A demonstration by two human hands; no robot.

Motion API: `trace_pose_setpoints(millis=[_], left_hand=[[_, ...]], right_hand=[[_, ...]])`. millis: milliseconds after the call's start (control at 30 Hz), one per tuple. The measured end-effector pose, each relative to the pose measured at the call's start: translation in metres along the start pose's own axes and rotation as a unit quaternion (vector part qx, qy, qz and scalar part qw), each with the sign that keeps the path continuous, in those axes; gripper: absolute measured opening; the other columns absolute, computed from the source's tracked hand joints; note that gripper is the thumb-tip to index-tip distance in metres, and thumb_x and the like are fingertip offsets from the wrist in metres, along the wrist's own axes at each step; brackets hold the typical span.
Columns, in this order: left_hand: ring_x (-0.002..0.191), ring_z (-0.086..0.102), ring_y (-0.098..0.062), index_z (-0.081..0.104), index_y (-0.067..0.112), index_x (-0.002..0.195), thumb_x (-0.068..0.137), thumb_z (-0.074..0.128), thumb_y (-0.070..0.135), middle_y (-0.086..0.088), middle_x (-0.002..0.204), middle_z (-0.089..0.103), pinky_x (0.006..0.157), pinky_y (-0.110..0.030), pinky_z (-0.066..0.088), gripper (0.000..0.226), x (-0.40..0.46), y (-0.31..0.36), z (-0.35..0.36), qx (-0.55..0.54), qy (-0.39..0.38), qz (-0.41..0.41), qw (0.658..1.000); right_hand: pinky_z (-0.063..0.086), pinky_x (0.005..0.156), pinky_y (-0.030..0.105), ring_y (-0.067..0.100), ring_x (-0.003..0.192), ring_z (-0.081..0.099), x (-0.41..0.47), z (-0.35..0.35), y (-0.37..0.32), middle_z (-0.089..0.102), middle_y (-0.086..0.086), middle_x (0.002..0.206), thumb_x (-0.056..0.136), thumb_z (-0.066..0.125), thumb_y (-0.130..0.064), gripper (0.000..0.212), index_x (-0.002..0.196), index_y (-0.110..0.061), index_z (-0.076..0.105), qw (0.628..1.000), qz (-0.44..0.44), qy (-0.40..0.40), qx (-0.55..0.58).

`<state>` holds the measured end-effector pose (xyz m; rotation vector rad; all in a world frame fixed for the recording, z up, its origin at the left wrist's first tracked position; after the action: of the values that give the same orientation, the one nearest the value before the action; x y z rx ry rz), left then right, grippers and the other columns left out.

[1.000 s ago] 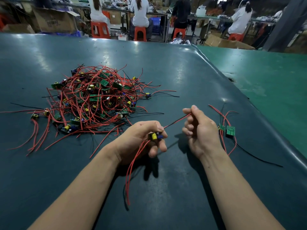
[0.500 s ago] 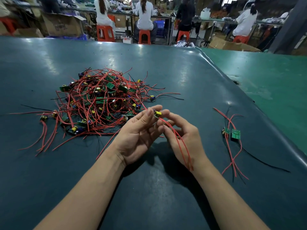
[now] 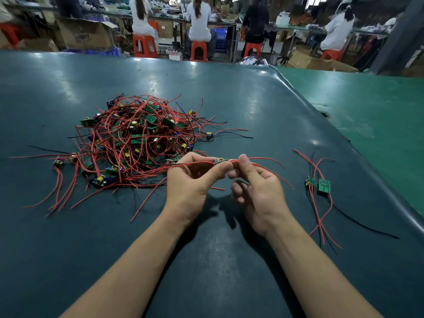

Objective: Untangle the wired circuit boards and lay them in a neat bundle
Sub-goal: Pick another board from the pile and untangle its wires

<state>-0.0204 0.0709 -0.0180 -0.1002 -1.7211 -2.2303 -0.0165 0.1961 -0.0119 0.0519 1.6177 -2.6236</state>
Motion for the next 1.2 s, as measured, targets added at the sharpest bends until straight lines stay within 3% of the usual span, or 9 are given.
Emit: trace_pose_setpoints(millis=[100,200,367,500,600,733,900,1033,1200], left_hand=[[0.072,0.071,-0.013,0.068,0.007,0.078,0.057,0.085,0.023,-0.002,0.076,0.074,0.069,-0.023,0.056,0.031,-0.005,0.000,0.004,0.063,-0.016,0.047,0.997],[0.066,0.070,-0.018,0.066,0.005,0.078,0.059,0.085,0.025,-0.005,0.070,0.073,0.067,-0.027,0.057,0.033,-0.004,0.001,0.004,0.065,-0.009,0.019,0.998],[0.065,0.070,-0.020,0.065,0.002,0.086,0.062,0.082,0.024,-0.008,0.071,0.073,0.065,-0.026,0.057,0.037,0.000,0.001,0.000,0.023,0.003,-0.029,0.999],[0.064,0.069,-0.019,0.068,0.009,0.084,0.061,0.081,0.018,-0.007,0.073,0.073,0.065,-0.027,0.058,0.028,-0.002,0.001,0.002,-0.002,-0.025,-0.040,0.999],[0.063,0.068,-0.020,0.070,0.006,0.083,0.064,0.080,0.021,-0.010,0.072,0.072,0.064,-0.026,0.058,0.026,-0.003,0.002,0.002,0.001,-0.034,-0.048,0.998],[0.065,0.066,-0.018,0.076,0.012,0.080,0.066,0.078,0.026,-0.011,0.076,0.072,0.065,-0.028,0.057,0.020,-0.004,0.002,0.004,-0.027,-0.066,-0.072,0.995],[0.063,0.063,-0.016,0.078,0.018,0.075,0.068,0.077,0.030,-0.009,0.074,0.073,0.063,-0.025,0.056,0.014,-0.004,0.003,0.005,-0.016,-0.076,-0.060,0.995],[0.056,0.060,-0.013,0.075,0.017,0.070,0.074,0.081,0.029,-0.005,0.069,0.072,0.060,-0.024,0.053,0.013,-0.003,0.003,0.003,-0.005,-0.027,-0.037,0.999],[0.055,0.058,-0.015,0.076,0.019,0.072,0.077,0.076,0.027,-0.005,0.069,0.072,0.061,-0.024,0.050,0.009,-0.001,0.004,-0.002,0.012,0.003,0.005,1.000]], right_hand=[[0.030,0.034,0.016,0.007,0.039,0.043,0.001,-0.001,-0.001,0.063,0.000,0.063,0.081,0.069,-0.030,0.019,0.070,-0.014,0.072,1.000,0.007,0.018,0.012],[0.031,0.035,0.017,0.007,0.040,0.043,0.001,-0.002,-0.001,0.062,-0.002,0.062,0.092,0.062,-0.019,0.018,0.078,-0.010,0.070,0.999,-0.016,0.022,-0.021],[0.031,0.037,0.017,0.007,0.044,0.045,-0.001,0.000,-0.001,0.063,-0.003,0.069,0.097,0.054,-0.016,0.018,0.089,-0.011,0.070,1.000,-0.016,-0.005,-0.017],[0.030,0.036,0.016,0.006,0.043,0.042,0.000,-0.003,-0.003,0.061,-0.003,0.066,0.088,0.065,-0.022,0.015,0.084,-0.013,0.076,1.000,-0.017,0.019,-0.014],[0.030,0.036,0.016,0.006,0.042,0.041,0.000,-0.004,-0.003,0.063,-0.001,0.064,0.072,0.073,-0.026,0.013,0.073,-0.013,0.077,1.000,0.003,0.030,-0.007],[0.031,0.036,0.015,0.006,0.043,0.043,0.000,-0.005,-0.005,0.061,0.000,0.059,0.066,0.076,-0.024,0.010,0.067,-0.014,0.076,1.000,0.020,0.014,-0.002],[0.030,0.036,0.015,0.005,0.040,0.040,0.002,-0.004,-0.003,0.064,0.001,0.059,0.077,0.074,-0.019,0.013,0.064,-0.014,0.076,0.999,-0.018,0.044,-0.011],[0.027,0.036,0.014,0.004,0.040,0.037,0.005,-0.008,-0.008,0.060,-0.001,0.058,0.074,0.072,-0.025,0.017,0.078,-0.009,0.074,0.996,-0.048,0.063,0.031],[0.025,0.034,0.014,0.003,0.038,0.037,0.011,-0.019,-0.016,0.056,-0.003,0.056,0.093,0.061,-0.015,0.020,0.077,-0.007,0.070,0.987,-0.079,0.110,0.089]])
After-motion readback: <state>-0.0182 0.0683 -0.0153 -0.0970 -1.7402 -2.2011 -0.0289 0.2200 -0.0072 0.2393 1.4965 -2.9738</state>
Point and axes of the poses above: each hand's wrist, its own x-axis towards the middle knuckle, its own z-axis out of the palm, y = z × x, the point moved 1 cm from there along x, towards the middle knuckle
